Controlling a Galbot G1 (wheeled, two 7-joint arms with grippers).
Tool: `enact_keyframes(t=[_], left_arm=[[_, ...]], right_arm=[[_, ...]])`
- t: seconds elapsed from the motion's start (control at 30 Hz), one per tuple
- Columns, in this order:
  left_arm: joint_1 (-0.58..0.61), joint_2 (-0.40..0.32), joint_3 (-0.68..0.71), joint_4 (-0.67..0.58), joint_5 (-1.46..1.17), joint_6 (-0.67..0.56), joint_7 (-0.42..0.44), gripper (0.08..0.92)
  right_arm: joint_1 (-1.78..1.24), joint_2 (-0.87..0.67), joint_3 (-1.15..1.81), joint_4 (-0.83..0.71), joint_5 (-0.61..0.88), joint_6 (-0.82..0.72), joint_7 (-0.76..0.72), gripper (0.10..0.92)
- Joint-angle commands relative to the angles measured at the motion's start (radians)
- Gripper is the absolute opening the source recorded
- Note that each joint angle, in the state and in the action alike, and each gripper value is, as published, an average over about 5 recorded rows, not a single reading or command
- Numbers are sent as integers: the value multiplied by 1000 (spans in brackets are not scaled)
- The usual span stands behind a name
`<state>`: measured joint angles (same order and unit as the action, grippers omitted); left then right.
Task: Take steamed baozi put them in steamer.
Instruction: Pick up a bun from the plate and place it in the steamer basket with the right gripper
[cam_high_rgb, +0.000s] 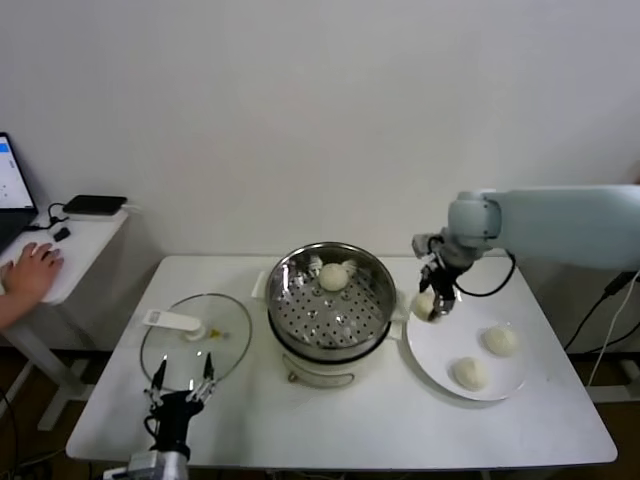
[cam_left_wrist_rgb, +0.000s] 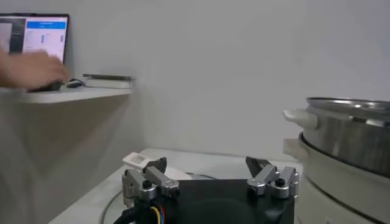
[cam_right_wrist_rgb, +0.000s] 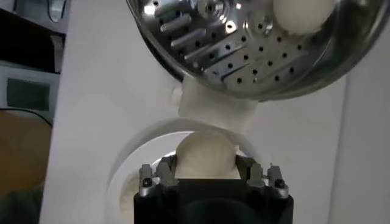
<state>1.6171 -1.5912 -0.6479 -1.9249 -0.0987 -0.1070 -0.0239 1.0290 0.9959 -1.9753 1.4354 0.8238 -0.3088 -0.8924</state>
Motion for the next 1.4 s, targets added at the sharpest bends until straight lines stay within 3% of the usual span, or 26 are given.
enact_keyframes(t=[0.03,0.53,1.4], left_arm=[[2,-3,3,-9,3,0,1,823],[4,-8,8,-26,12,2,4,823],[-17,-5,0,6,11,0,7,823]], right_arm=[[299,53,-77,79,132,16,-114,653],[27,349,199,-95,192,-91,-28,653],[-379,606,289,-468,3,-111,37,653]])
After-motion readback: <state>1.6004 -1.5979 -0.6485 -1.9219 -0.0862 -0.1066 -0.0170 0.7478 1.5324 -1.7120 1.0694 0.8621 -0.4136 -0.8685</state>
